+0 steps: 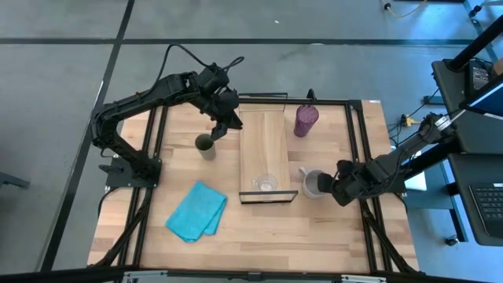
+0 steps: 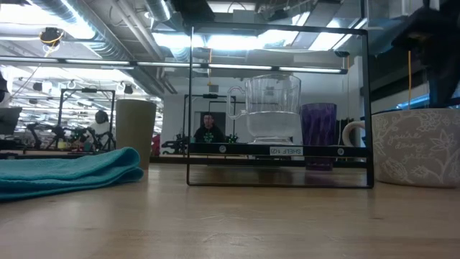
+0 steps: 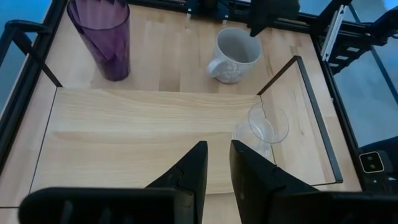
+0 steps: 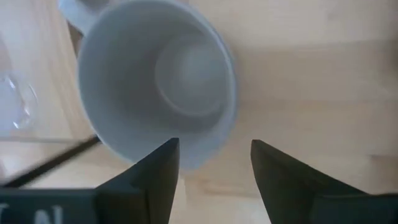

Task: Stack small to large cups/mugs on shelf
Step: Put the white mug on the shelf

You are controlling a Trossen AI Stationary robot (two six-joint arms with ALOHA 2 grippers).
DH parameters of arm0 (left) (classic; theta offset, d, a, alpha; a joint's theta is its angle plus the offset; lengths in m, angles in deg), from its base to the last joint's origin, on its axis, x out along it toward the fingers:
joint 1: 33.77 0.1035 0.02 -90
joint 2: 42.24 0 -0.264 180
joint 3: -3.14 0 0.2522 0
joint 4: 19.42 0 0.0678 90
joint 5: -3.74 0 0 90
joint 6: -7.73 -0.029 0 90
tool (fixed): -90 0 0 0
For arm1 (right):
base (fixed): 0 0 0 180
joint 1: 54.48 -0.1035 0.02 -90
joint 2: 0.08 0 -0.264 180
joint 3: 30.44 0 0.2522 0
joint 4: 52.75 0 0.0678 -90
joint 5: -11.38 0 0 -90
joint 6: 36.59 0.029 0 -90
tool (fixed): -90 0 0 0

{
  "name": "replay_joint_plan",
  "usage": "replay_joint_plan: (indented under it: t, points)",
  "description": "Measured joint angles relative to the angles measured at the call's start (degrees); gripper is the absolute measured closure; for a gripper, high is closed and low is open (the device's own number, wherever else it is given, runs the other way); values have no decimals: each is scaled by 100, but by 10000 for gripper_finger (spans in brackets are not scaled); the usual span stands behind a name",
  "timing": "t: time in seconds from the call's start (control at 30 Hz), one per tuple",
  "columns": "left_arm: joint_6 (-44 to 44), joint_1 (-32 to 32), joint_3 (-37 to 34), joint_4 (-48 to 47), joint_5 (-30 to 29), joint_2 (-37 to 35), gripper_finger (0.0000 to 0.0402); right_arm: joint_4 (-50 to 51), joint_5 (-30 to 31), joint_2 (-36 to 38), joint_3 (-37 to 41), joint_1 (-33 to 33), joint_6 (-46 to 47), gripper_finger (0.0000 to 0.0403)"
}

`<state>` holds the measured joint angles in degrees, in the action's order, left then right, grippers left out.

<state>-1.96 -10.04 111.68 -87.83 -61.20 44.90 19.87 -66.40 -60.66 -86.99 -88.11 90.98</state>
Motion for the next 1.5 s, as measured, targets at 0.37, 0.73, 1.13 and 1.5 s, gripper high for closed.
replay_joint_plan:
  t: [0.37,0.73,1.13,1.5]
  points:
    - [13,0,0,5,-2,0,339,-88,19,-628,0,134,-97,202]
    - [50,0,0,7,-2,0,339,52,30,-788,0,175,-161,271]
    - [33,0,0,33,-41,0,339,76,328,-788,0,173,-203,366]
    - [19,0,4,59,-51,0,339,213,372,-788,0,175,-234,367]
